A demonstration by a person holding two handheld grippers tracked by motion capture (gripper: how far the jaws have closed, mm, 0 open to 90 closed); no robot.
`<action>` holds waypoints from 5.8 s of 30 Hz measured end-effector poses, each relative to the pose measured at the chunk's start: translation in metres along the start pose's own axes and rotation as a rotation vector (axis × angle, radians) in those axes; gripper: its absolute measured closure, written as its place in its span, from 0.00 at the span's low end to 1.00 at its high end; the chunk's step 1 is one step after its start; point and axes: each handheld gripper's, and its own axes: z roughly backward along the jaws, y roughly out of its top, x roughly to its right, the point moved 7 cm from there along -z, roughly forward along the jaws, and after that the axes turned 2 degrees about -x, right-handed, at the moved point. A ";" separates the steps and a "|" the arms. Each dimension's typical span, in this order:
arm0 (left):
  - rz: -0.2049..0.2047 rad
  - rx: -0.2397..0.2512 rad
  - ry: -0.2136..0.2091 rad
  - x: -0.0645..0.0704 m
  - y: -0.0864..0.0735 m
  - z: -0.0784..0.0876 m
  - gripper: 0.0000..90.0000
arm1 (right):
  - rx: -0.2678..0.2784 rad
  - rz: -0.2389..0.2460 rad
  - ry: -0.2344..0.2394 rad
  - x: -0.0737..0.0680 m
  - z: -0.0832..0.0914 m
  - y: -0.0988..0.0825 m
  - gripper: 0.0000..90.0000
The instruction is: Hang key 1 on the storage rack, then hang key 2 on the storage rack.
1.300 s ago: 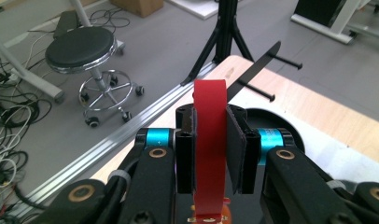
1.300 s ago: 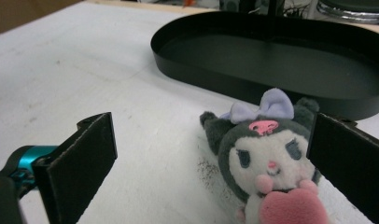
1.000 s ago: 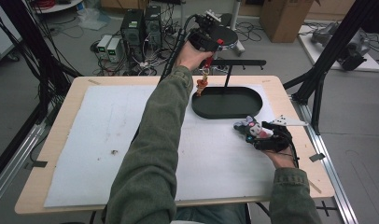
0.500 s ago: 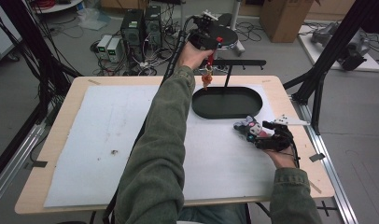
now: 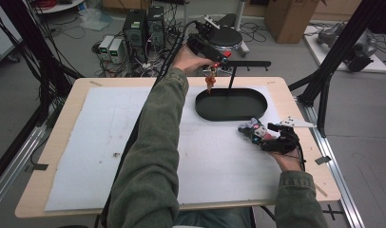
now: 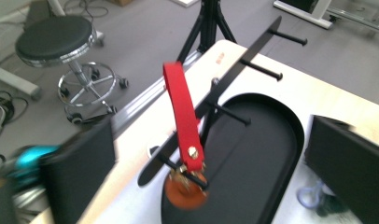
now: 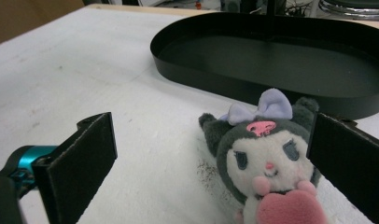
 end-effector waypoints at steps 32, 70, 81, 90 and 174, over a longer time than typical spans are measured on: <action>0.094 0.101 0.016 -0.018 -0.086 0.092 0.05 | -0.007 -0.003 -0.028 0.003 0.002 -0.001 0.01; 0.136 0.083 0.046 -0.024 -0.203 0.149 0.05 | -0.080 0.063 -0.083 0.001 -0.004 -0.009 0.01; 0.138 0.101 0.081 -0.024 -0.235 0.165 0.05 | -0.090 0.078 -0.087 0.001 -0.006 -0.009 0.01; 0.153 0.092 0.098 -0.024 -0.259 0.168 0.05 | -0.089 0.081 -0.091 0.001 -0.006 -0.009 0.01; 0.261 0.008 0.155 0.002 -0.410 0.205 0.05 | -0.232 0.034 -0.229 -0.009 -0.023 0.102 0.50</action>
